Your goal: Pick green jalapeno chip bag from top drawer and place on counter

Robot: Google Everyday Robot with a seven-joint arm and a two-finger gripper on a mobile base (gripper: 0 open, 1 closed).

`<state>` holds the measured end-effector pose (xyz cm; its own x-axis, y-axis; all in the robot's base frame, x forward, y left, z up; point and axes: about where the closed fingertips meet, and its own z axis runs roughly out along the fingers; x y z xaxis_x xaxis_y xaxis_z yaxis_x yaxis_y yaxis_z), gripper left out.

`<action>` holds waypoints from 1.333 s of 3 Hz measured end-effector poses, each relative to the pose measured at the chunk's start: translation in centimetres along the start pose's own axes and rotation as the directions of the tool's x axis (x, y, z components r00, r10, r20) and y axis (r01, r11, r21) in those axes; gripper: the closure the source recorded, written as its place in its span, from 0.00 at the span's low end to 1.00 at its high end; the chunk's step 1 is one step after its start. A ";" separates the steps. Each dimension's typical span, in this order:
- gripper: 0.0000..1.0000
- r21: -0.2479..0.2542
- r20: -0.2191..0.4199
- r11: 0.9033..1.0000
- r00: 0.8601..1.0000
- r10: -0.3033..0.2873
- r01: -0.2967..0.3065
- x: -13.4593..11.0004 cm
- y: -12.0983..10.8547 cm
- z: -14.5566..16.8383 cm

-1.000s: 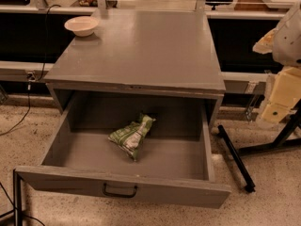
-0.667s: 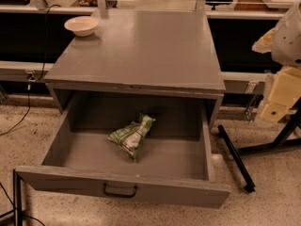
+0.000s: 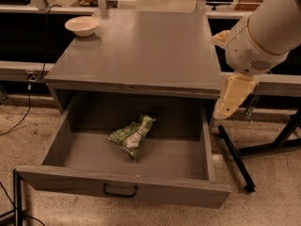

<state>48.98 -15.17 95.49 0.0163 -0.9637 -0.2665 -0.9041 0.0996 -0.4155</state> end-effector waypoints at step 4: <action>0.00 -0.026 0.278 0.970 0.934 -0.224 0.240 -7.8 2.5 13.1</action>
Offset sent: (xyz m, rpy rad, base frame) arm 0.0166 0.0322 -0.0083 0.0996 -0.0362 0.1233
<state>52.18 -4.12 85.12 0.3362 -0.8535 -0.3981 -0.8844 -0.1409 -0.4450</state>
